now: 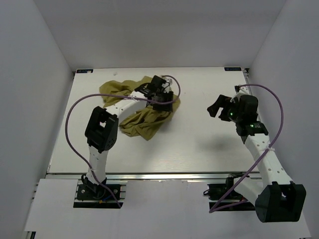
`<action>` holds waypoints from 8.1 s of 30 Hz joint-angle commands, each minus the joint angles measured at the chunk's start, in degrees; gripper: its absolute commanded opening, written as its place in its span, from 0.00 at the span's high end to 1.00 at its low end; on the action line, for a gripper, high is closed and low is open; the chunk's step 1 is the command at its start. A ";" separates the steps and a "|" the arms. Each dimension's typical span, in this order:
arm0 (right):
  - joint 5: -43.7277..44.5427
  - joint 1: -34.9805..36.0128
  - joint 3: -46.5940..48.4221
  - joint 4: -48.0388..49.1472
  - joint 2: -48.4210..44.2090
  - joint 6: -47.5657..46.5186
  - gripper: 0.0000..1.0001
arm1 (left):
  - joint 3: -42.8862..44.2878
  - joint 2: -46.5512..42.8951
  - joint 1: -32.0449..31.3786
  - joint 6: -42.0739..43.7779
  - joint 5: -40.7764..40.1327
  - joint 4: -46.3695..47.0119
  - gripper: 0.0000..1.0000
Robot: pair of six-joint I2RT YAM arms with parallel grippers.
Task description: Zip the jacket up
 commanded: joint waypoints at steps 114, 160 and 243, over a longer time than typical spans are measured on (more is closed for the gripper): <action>-1.80 36.59 7.79 3.51 25.36 -28.24 0.11 | 33.10 4.42 23.64 -10.73 -9.66 25.48 1.00; 19.74 -3.67 23.70 -14.51 30.82 -3.44 0.16 | 39.26 26.51 20.65 -21.64 -14.17 39.74 0.02; 10.68 44.77 3.58 -15.48 30.90 18.35 0.50 | -56.90 -65.81 14.14 -35.60 -21.11 -15.30 0.02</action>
